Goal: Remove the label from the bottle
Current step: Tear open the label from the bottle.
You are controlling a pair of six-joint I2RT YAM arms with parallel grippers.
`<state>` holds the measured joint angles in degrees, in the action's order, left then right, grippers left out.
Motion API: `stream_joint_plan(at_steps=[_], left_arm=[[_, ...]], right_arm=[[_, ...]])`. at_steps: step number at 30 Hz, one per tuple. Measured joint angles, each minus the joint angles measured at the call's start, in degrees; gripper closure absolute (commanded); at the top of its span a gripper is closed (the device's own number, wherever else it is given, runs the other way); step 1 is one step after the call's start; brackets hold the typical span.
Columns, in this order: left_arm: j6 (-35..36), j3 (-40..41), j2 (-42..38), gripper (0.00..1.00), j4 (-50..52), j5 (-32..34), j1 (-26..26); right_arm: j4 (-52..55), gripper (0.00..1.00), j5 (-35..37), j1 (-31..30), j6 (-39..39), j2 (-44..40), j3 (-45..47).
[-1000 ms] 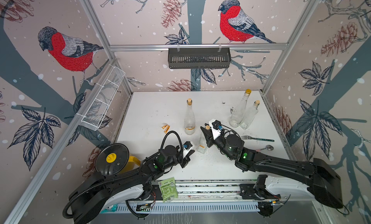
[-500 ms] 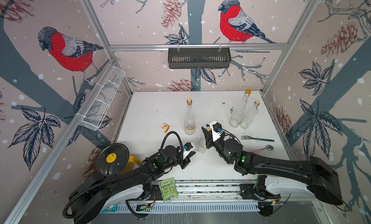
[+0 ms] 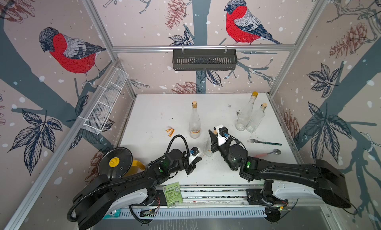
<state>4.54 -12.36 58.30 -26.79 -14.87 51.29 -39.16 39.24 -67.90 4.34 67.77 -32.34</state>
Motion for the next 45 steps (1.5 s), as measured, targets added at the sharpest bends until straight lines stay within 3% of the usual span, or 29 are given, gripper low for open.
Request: stream_joint_plan(at_steps=[30,39,41,43,45], left_arm=[[0.96,-0.33,1.03,1.00,-1.18,-2.97,0.00],[1.42,-0.33,1.01,1.00,-1.16,-3.87,0.00],[1.36,-0.35,1.05,0.86,-1.16,-2.86,0.00],[1.31,-0.68,1.51,0.65,-1.20,-2.40,0.00],[1.07,-1.55,2.64,0.54,-1.22,-2.43,0.00]], right_arm=[[-4.96,1.00,12.41,-0.61,-1.36,2.97,0.07],[-5.88,1.00,14.29,1.57,-1.55,3.58,-0.11],[-5.84,1.00,14.34,1.57,-1.55,3.54,-0.11],[-5.62,1.00,14.47,1.60,-1.53,3.41,-0.11],[-5.42,1.00,14.67,1.62,-1.51,3.32,-0.11]])
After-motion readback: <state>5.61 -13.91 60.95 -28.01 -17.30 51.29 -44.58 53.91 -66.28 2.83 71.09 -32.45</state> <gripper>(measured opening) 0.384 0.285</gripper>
